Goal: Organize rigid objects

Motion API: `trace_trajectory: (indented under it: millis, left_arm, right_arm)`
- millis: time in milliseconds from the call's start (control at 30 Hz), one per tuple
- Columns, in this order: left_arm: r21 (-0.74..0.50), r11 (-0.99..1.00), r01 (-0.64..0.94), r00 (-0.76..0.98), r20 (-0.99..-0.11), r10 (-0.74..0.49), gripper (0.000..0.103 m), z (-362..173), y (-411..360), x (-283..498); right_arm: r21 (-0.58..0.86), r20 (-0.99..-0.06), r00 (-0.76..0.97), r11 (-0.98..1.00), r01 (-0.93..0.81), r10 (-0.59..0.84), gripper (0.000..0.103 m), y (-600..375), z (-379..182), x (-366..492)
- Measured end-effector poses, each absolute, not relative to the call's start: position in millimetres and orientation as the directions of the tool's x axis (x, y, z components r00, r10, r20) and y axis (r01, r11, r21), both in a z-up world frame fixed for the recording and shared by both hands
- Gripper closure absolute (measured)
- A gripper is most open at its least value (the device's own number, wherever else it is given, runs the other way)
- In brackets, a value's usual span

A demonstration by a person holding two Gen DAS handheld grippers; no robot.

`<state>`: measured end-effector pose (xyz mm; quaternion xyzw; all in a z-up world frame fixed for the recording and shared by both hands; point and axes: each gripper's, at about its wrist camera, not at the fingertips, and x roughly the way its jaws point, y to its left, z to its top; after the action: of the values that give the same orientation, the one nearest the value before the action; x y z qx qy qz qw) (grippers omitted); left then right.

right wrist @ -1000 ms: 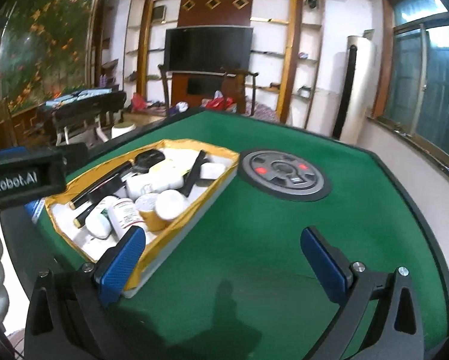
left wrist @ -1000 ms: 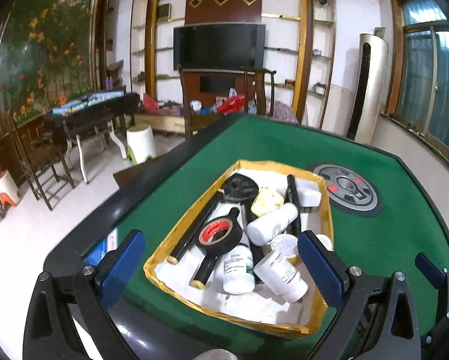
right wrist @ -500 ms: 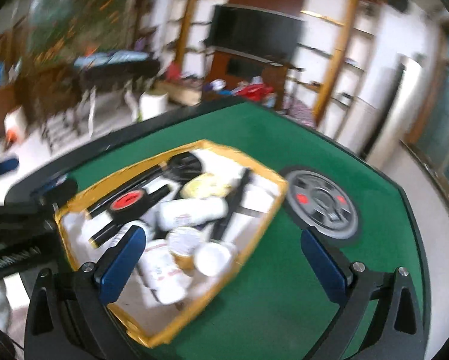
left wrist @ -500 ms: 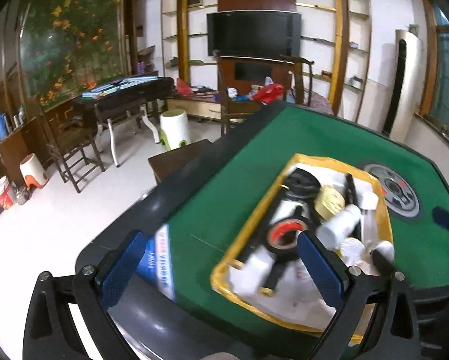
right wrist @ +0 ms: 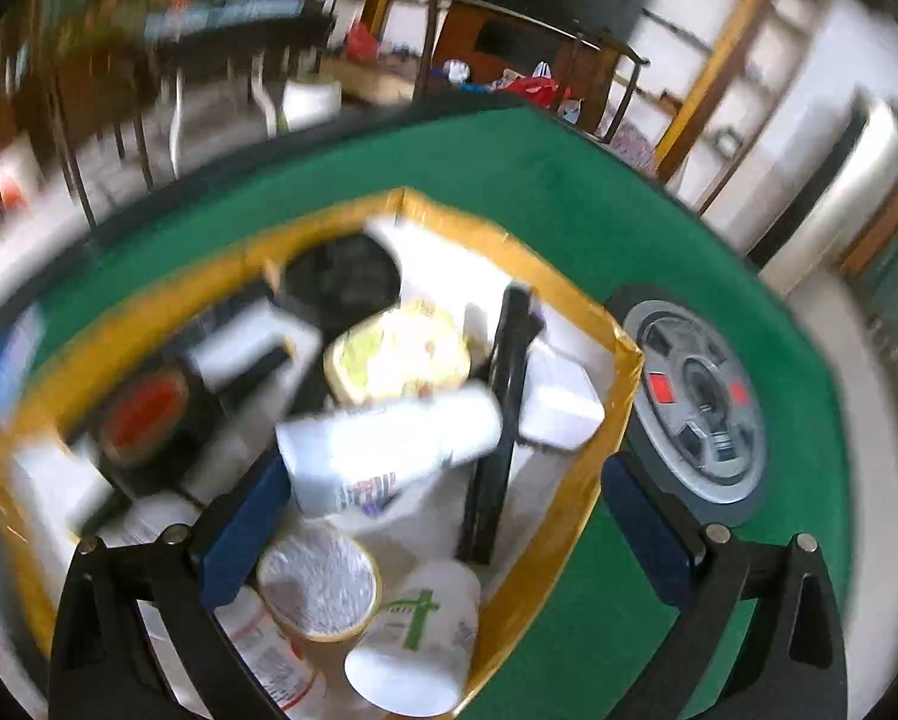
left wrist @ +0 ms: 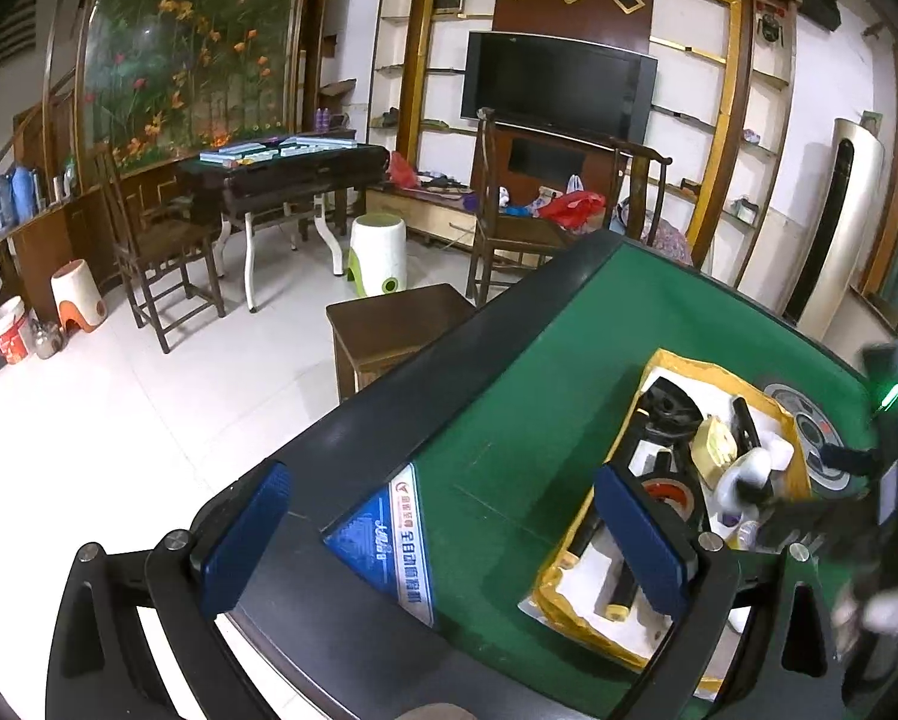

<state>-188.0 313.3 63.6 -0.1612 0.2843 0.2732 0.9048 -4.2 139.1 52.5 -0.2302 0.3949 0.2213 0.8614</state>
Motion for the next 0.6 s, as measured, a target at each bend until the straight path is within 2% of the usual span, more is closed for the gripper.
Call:
trace_trajectory:
  millis: [100,267,433,500,600]
  left_arm:
    - [-0.152,0.798,-0.583,0.691,-0.609,0.389,0.001,60,318,-186]
    - [-0.159,0.804,-0.573,0.693,-0.617,0.372,0.001,56,321,-183]
    - [-0.167,0.790,-0.590,0.695,-0.602,0.393,0.001,59,330,-186]
    - [-0.167,0.788,-0.593,0.699,-0.593,0.400,0.001,60,331,-187]
    - [-0.163,0.791,-0.589,0.701,-0.590,0.400,0.001,59,328,-185]
  right_arm:
    - [-0.153,-0.758,0.613,0.854,-0.498,0.221,0.000,128,72,13]
    - [-0.207,-0.756,0.630,0.847,-0.490,0.179,0.000,147,73,25]
    - [-0.105,-0.781,0.520,0.747,-0.656,0.347,0.000,172,72,-11]
    - [-0.163,-0.788,0.499,0.660,-0.734,0.361,0.000,185,66,-33]
    - [-0.392,-0.742,0.608,0.555,-0.734,0.281,0.000,205,48,-54]
